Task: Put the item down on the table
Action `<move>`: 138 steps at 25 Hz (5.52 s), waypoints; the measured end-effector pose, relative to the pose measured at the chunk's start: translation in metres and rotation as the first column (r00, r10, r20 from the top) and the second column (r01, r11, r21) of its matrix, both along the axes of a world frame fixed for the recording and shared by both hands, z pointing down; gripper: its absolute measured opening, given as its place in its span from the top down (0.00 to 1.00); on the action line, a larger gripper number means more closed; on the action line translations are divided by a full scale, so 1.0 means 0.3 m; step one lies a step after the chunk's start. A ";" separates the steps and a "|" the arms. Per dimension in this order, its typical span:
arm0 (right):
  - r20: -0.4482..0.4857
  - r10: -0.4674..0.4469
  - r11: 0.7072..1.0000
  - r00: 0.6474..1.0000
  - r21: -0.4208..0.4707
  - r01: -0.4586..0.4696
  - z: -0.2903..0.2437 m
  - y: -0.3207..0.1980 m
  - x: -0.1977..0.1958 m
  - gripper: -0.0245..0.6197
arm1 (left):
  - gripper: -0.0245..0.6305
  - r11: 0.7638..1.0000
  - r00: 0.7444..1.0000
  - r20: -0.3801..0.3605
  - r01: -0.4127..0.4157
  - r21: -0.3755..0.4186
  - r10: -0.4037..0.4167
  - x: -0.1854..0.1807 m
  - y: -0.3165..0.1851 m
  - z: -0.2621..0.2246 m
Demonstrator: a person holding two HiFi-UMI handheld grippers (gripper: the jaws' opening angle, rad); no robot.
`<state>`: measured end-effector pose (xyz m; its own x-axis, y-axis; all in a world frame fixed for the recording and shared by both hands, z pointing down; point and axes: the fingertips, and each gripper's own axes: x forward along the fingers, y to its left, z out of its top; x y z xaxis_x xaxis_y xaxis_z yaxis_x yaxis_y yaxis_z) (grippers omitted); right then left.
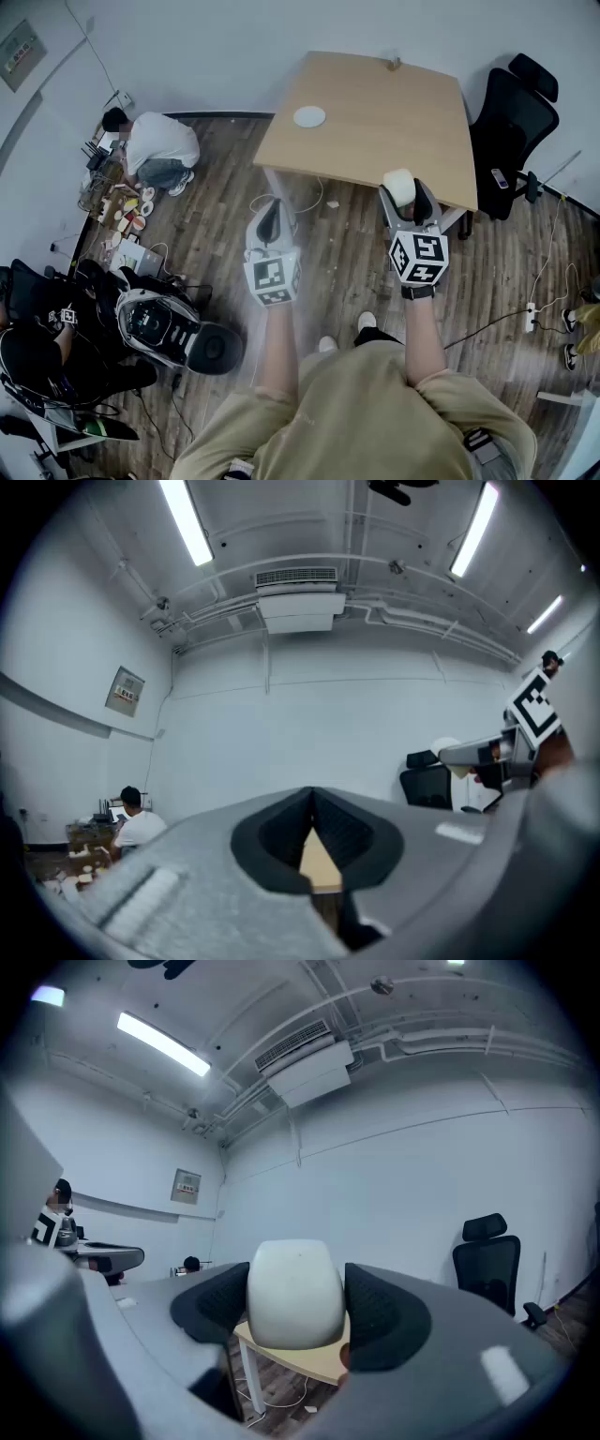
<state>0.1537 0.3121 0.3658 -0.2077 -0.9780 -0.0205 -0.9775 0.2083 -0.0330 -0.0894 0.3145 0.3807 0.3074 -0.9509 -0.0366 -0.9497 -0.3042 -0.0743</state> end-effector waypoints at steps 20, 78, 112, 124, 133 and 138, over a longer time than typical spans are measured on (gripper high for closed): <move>-0.027 -0.066 0.998 0.997 0.018 0.067 0.009 0.046 -0.226 0.46 | 0.96 1.000 0.999 -0.041 -0.007 -0.019 0.006 -0.110 0.069 0.037; 0.007 -0.046 0.994 0.999 -0.102 0.046 0.149 -1.901 -0.330 0.46 | 0.96 0.990 0.990 -0.069 -0.125 -0.065 0.121 -0.103 -1.868 0.141; 0.100 -0.162 0.860 0.982 -0.473 0.191 0.859 -2.500 -0.319 0.46 | 0.96 0.866 0.994 -0.072 -0.104 -0.490 0.079 0.089 -2.407 0.798; 0.023 -0.240 0.777 0.970 -0.595 0.206 1.160 -2.519 -0.428 0.46 | 0.96 0.793 0.995 -0.086 -0.098 -0.601 0.058 0.065 -2.423 1.035; 0.011 -0.279 0.723 0.960 -0.656 0.218 1.340 -2.544 -0.472 0.46 | 0.96 0.756 0.995 -0.089 -0.087 -0.649 0.038 0.051 -2.442 1.170; -0.100 -0.313 0.727 0.945 -0.665 0.170 1.393 -2.563 -0.476 0.46 | 0.96 0.748 0.995 -0.099 -0.086 -0.658 0.027 0.032 -2.427 1.191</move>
<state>0.0108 -0.4568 0.7836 -0.3686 -0.6587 0.6560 -0.8971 0.4369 -0.0654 -0.0799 -0.4135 0.7381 0.3852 -0.7269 0.5685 -0.9228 -0.3026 0.2384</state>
